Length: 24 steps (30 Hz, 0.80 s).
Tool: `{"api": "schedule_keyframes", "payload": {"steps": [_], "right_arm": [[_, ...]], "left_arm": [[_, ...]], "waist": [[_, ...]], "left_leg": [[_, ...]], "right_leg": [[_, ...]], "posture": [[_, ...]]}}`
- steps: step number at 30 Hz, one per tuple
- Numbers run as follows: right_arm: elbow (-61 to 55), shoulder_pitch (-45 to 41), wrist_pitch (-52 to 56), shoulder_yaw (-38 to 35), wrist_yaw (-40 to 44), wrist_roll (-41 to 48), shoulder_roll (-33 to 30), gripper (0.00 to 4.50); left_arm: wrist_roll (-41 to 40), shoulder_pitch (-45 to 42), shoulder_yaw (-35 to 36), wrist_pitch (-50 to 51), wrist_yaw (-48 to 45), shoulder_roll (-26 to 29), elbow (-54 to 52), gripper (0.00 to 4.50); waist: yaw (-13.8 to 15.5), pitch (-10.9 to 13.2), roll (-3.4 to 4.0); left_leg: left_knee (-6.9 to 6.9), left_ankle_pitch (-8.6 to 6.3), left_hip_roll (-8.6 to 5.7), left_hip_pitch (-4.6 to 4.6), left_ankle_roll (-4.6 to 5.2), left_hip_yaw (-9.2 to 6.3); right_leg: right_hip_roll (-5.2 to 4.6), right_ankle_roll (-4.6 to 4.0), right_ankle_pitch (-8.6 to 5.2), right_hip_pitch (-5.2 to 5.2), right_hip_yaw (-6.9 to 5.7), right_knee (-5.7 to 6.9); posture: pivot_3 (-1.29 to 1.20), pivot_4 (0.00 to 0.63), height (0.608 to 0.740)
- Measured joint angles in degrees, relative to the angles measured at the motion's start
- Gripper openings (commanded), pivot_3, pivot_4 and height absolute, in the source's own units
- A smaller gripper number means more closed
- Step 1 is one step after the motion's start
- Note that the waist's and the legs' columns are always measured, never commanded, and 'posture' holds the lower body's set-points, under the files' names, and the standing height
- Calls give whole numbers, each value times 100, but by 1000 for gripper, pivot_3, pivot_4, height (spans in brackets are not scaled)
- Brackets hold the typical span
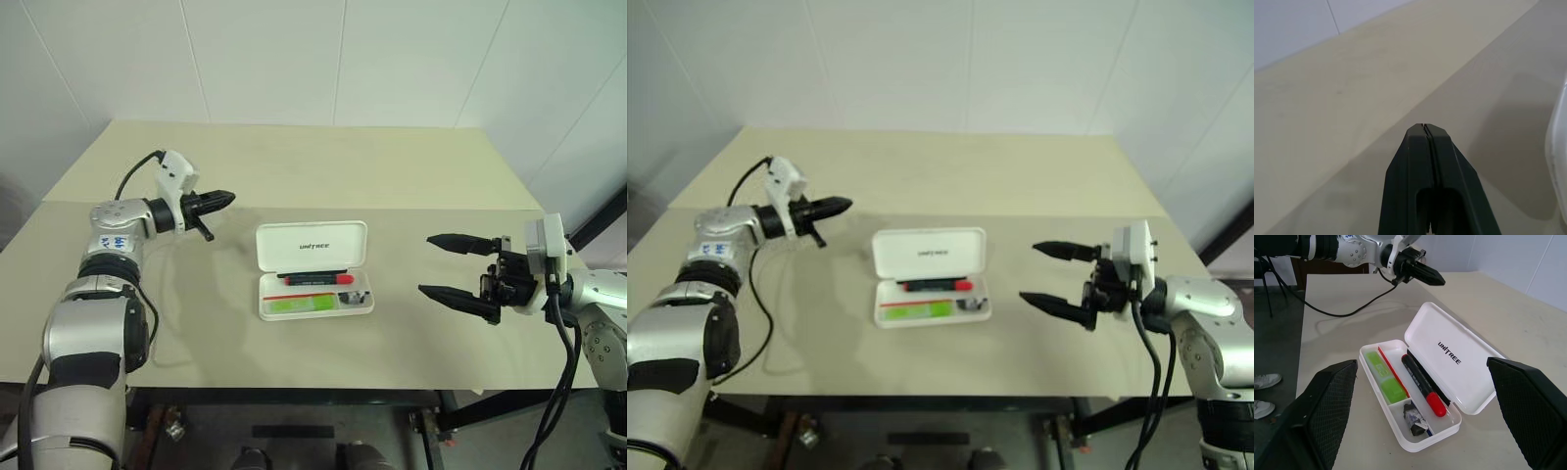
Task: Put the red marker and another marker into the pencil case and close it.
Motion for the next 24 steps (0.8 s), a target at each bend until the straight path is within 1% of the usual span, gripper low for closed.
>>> {"api": "schedule_keyframes", "payload": {"steps": [4, 8, 10, 14, 19, 22, 24], "right_arm": [[1, -4, -3, 3, -5, -55, 0, 4500], [1, -15, -2, 6, -23, -86, 1, 4500], [0, -12, -2, 5, -45, -111, 1, 4500], [-85, 102, 7, -15, -96, -108, 0, 4500], [-202, 299, 22, -124, -174, -101, -2, 4500], [-256, 308, 24, -222, -182, -92, -12, 4500], [-259, 308, 24, -226, -180, -92, -16, 4500]], "left_arm": [[89, -14, -25, 230, 26, -378, 92, 24], [192, -59, -39, 498, -91, -628, 98, 24], [220, -70, -42, 634, -301, -676, 99, 24], [257, -91, -112, 853, -1241, -669, 99, 24], [593, -215, -537, 937, -2594, -491, 97, 24], [812, -317, -763, 816, -3089, -354, 88, 24], [908, -347, -872, 667, -3121, -349, 84, 24]], "waist": [[7, 0, 0], [-10, 0, 0], [-19, 0, 0], [-16, 0, 0], [-21, 0, 0], [-28, 0, 0], [-19, 0, 0]], "left_leg": [[0, 0, -1, -2, 0, 1], [-2, 0, -1, -2, 0, 2], [-2, 0, -1, -1, 0, 2], [-4, 0, -1, -1, -1, 2], [-5, 0, -1, -2, -1, 3], [-5, 0, -1, 0, 0, 3], [-5, 0, -1, -1, 0, 1]], "right_leg": [[0, 0, 0, 0, 0, -1], [2, 0, 0, -3, 2, -1], [4, 0, 0, -3, 2, -1], [5, 0, 0, -2, 2, -2], [5, 0, 0, -3, 3, -4], [4, -1, 0, -2, 4, -4], [3, 0, 0, -2, 4, -3]], "posture": [[0, 150, 740], [0, 150, 740], [0, 150, 740], [0, 150, 740], [0, 150, 740], [0, 150, 740], [0, 150, 740]]}}
